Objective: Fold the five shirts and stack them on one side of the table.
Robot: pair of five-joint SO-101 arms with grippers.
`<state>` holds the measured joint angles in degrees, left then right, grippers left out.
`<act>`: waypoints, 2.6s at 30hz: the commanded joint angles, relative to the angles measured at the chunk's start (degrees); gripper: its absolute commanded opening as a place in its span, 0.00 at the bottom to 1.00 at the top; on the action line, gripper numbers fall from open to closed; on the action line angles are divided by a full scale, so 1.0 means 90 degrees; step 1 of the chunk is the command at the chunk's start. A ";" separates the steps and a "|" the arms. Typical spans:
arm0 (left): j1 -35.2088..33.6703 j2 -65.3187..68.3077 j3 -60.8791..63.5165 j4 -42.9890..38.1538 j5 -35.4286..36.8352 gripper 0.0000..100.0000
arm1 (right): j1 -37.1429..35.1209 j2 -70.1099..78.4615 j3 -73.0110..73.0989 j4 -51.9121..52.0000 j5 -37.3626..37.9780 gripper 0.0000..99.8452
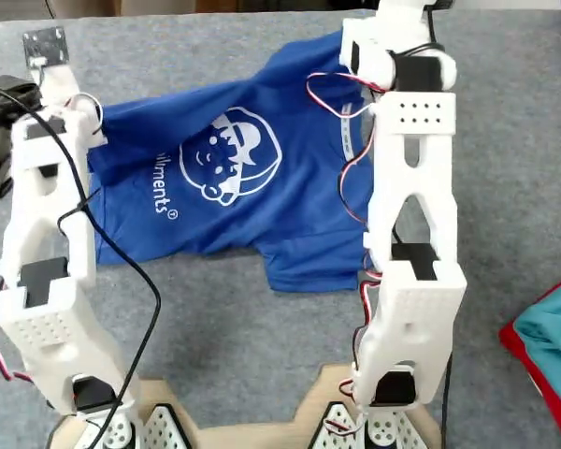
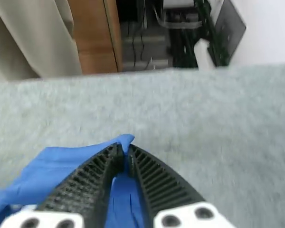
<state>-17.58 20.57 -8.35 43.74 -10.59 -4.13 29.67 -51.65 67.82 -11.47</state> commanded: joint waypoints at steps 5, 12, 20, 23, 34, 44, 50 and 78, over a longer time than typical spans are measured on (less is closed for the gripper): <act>0.0195 -0.0073 -0.2061 0.3692 -0.0049 0.02 | -0.0337 -0.0054 -0.1275 0.2979 0.0254 0.00; 0.0557 -0.0073 -0.2852 0.6144 -0.0078 0.02 | -0.0405 -0.0151 -0.0845 0.3839 0.0254 0.00; 0.0068 -0.0073 -0.2364 0.6339 0.0117 0.02 | -0.0464 -0.1656 0.1597 0.3829 0.0293 0.00; -0.0049 -0.0063 -0.1954 0.6339 0.0078 0.02 | -0.0581 -0.2418 0.2730 0.3810 0.0313 0.00; -0.0010 -0.0024 -0.0459 0.6339 -0.0694 0.02 | -0.0103 -0.3199 0.4596 0.3780 0.0606 0.00; -0.0029 -0.0024 0.0088 0.6330 -0.0879 0.02 | -0.0015 -0.3863 0.6159 0.3761 0.1182 0.00; -0.0215 -0.0034 0.0098 0.6330 -0.0879 0.02 | 0.0005 -0.4215 0.7028 0.3507 0.1338 0.00; -0.0654 -0.0024 0.0234 0.6242 -0.1045 0.14 | 0.0435 -0.4313 0.8200 0.2842 0.1797 0.16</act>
<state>-21.54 20.92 -2.37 100.09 -22.11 0.62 -5.76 21.93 92.18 4.09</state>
